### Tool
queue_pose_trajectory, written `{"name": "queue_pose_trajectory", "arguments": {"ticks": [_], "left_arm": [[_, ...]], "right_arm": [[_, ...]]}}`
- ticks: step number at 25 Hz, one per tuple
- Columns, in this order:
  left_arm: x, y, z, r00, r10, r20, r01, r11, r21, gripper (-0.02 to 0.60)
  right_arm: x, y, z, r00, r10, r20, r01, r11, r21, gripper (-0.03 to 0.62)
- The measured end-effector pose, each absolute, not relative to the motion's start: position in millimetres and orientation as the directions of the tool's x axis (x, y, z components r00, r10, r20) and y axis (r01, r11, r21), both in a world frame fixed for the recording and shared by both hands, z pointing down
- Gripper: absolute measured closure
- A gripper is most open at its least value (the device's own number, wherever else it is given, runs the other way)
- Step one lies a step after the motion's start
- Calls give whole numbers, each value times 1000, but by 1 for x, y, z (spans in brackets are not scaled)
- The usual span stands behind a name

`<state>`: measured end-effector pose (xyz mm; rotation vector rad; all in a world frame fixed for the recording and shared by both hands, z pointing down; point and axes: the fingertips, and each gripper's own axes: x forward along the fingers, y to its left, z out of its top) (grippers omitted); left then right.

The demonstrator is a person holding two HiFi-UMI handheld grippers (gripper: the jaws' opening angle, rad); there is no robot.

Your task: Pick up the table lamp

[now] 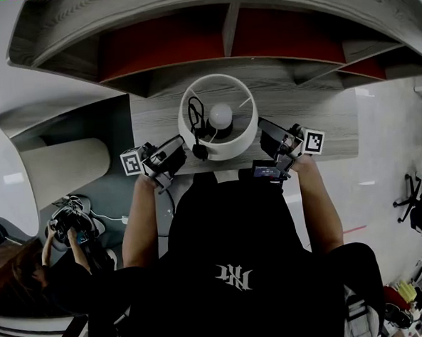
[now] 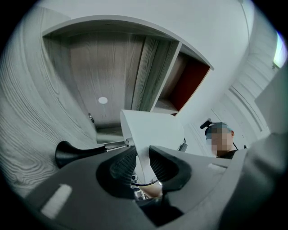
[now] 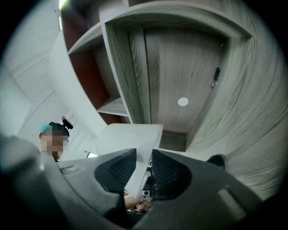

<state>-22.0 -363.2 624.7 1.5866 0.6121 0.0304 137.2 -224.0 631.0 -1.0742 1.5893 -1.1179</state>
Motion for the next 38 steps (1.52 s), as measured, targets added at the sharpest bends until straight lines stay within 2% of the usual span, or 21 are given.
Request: {"name": "queue_pose_trajectory", "arguments": {"ticks": [12, 16, 38], "left_arm": [[-25, -364, 596, 842, 435, -318, 388, -82, 918, 495], [-29, -359, 579, 833, 461, -305, 403, -129, 906, 492], [-40, -356, 431, 794, 483, -369, 551, -316, 772, 479]], "right_arm": [[132, -227, 603, -267, -942, -203, -192, 258, -947, 487], [134, -224, 590, -272, -939, -208, -244, 276, -930, 487], [125, -222, 443, -365, -868, -335, -383, 468, -796, 491]]}}
